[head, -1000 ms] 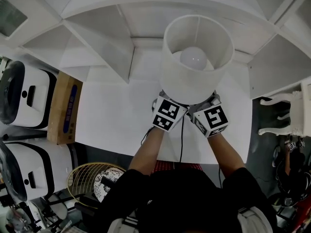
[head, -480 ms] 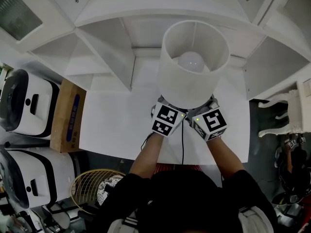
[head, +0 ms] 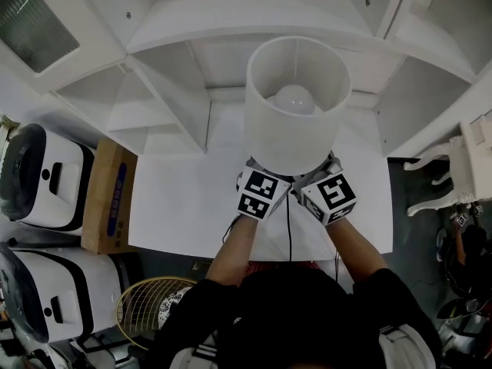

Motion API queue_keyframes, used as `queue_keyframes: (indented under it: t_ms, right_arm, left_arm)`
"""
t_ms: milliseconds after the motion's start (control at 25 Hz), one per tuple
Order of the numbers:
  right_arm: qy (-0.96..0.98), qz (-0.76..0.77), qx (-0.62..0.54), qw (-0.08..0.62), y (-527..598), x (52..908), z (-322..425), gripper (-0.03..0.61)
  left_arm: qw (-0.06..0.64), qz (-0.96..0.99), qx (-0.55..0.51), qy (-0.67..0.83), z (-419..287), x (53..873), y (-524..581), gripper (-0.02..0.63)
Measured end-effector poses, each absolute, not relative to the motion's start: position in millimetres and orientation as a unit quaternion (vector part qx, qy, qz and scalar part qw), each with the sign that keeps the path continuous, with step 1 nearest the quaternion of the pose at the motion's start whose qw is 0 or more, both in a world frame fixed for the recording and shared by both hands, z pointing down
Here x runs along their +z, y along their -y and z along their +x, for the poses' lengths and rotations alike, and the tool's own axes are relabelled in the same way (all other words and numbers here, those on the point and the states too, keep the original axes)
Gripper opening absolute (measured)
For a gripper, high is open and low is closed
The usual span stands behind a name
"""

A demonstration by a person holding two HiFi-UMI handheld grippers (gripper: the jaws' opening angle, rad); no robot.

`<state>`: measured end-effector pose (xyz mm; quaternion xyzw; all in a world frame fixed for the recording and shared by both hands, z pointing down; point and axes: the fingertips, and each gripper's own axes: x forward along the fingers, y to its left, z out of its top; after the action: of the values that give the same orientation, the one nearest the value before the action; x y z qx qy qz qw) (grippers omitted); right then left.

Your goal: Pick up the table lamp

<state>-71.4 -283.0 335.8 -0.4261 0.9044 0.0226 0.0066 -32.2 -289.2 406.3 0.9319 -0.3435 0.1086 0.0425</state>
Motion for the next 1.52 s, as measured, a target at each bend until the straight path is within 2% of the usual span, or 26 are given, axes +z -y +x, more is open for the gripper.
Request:
queue_keyframes:
  t_ms: [720,1520]
  right_arm:
    - [-0.906,-0.423,0.028,0.018,259.3,308.4,-78.0,0.08]
    - [-0.892,-0.451,0.042,0.019,247.9,290.4,-47.5,0.08]
  left_arm:
    - [0.034,0.935,0.105,0.338,-37.7,380.3,266.7,0.1]
    - [0.021,0.948,0.099,0.302,-5.9,361.6,254.5,0.1]
